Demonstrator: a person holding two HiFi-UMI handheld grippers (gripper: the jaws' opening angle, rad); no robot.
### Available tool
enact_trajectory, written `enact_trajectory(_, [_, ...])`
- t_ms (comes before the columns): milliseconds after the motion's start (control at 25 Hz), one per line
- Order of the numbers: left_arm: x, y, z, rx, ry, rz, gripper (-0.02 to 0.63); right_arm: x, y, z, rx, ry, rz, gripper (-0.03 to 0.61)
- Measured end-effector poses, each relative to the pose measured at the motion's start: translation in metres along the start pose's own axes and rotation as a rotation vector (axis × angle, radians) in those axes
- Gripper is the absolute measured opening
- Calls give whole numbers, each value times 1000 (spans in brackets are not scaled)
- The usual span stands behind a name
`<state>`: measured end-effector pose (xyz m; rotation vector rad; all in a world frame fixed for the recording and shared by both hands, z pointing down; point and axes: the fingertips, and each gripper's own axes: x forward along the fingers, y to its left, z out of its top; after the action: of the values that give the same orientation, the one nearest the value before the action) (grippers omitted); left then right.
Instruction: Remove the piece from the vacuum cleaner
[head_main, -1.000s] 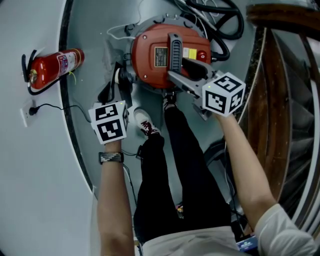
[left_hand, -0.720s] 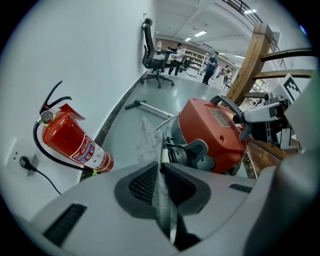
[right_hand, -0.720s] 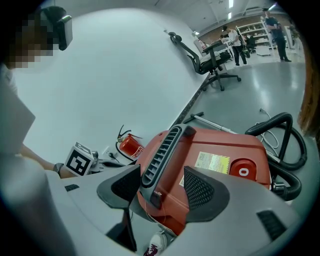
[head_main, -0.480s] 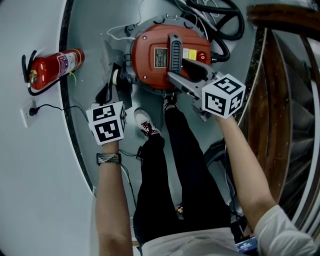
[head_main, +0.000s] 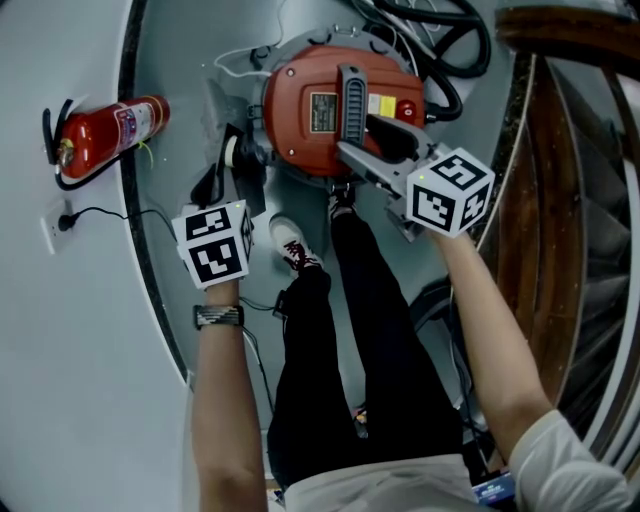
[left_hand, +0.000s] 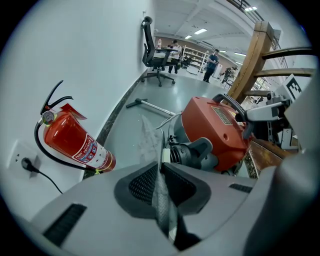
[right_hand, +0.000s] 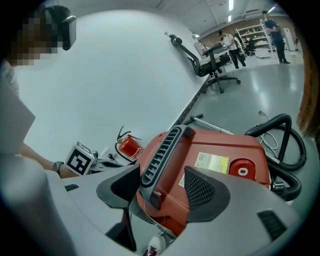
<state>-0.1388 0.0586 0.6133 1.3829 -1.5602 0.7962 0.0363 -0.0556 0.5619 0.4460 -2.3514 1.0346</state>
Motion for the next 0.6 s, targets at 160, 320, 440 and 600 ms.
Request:
enact_trajectory(160, [0, 1, 0, -34, 1, 2, 38, 0, 0, 0, 1, -1, 3, 272])
enact_trajectory(320, [0, 1, 0, -83, -3, 5, 37, -1, -1, 0, 0, -1, 1, 272])
enact_trajectory(440, [0, 3, -1, -141, 0, -1, 38, 0, 0, 0, 3, 0, 0, 272])
enact_trajectory(600, [-1, 5, 0, -179, -8, -9, 38, 1, 0, 1, 3, -3, 4, 272])
